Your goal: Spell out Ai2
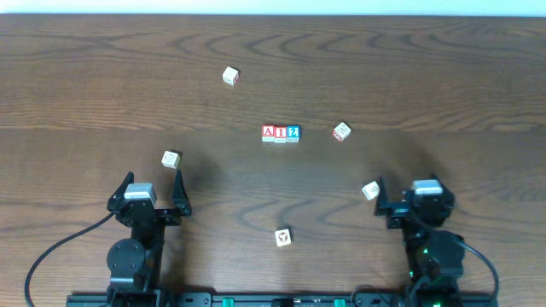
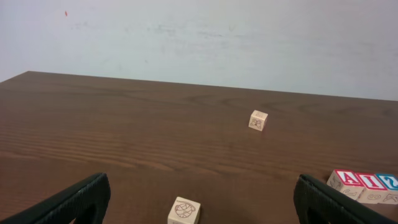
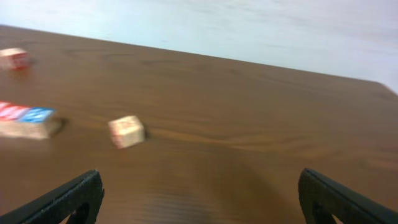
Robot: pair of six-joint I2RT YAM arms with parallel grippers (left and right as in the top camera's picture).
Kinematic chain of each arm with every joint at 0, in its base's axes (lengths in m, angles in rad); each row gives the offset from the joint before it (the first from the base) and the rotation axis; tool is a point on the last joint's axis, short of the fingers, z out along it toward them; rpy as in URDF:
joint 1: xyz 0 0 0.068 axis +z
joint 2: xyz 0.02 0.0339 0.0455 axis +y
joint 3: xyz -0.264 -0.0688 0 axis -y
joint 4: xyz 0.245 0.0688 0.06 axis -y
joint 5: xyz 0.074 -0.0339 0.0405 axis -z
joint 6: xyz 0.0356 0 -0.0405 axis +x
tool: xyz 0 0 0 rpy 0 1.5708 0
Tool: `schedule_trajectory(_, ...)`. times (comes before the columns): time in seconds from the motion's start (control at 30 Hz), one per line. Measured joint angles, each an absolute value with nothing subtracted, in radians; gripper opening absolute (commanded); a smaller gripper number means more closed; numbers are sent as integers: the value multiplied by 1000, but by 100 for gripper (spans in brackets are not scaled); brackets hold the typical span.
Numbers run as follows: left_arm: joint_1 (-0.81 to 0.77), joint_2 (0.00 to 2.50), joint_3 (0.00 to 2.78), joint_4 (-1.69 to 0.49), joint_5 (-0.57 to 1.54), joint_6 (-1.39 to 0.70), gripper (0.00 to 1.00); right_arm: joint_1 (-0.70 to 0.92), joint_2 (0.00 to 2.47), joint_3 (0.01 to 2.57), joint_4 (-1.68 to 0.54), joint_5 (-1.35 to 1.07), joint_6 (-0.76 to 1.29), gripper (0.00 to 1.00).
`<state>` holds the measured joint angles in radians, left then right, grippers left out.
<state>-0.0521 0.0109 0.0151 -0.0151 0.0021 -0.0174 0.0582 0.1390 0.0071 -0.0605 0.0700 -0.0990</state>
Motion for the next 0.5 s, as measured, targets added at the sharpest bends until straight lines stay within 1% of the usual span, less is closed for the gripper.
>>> schedule_trajectory(0.13,-52,11,15,-15,4,-17,96,-8,139,7,-60,72,-99,99)
schedule_trajectory(0.5,-52,11,15,-16,5,-17,96,-11,139,7,-60,71,-99,99)
